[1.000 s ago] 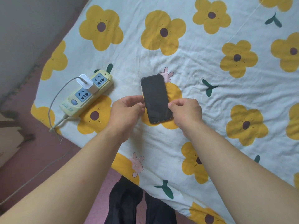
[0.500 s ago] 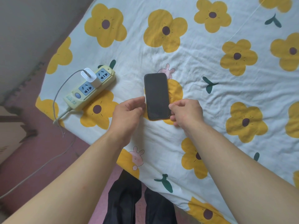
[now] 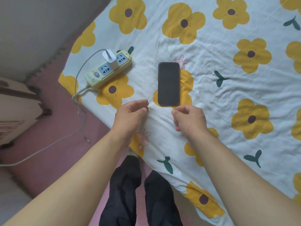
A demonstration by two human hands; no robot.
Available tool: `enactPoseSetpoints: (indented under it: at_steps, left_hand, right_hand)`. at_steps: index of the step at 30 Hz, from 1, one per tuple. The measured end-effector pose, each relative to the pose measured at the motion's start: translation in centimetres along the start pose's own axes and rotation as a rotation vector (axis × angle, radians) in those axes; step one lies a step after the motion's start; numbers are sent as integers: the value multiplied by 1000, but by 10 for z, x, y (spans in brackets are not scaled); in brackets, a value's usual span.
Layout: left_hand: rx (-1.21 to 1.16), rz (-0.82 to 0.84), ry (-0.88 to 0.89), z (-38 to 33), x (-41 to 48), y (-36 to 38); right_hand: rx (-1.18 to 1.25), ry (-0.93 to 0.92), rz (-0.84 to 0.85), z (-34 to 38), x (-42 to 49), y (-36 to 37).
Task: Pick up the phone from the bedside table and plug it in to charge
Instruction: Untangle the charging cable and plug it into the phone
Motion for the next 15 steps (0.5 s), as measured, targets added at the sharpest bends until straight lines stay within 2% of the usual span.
enactPoseSetpoints:
  at_steps: [8,15]
  left_hand:
    - [-139,-57,18,-14,-36,-24]
    - [-243,-145,-11,17,-48,-64]
  right_hand:
    - [48,-110,135,14,-42,24]
    - [24,-149,193,8,-59,62]
Point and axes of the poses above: each hand's wrist, its own x-axis towards the middle knuckle, its own y-axis out of the palm, z = x × y, the point moved 1 cm from there along x, towards the middle knuckle, and after that the axes turned 8 degrees about y, right-handed, at the moved point
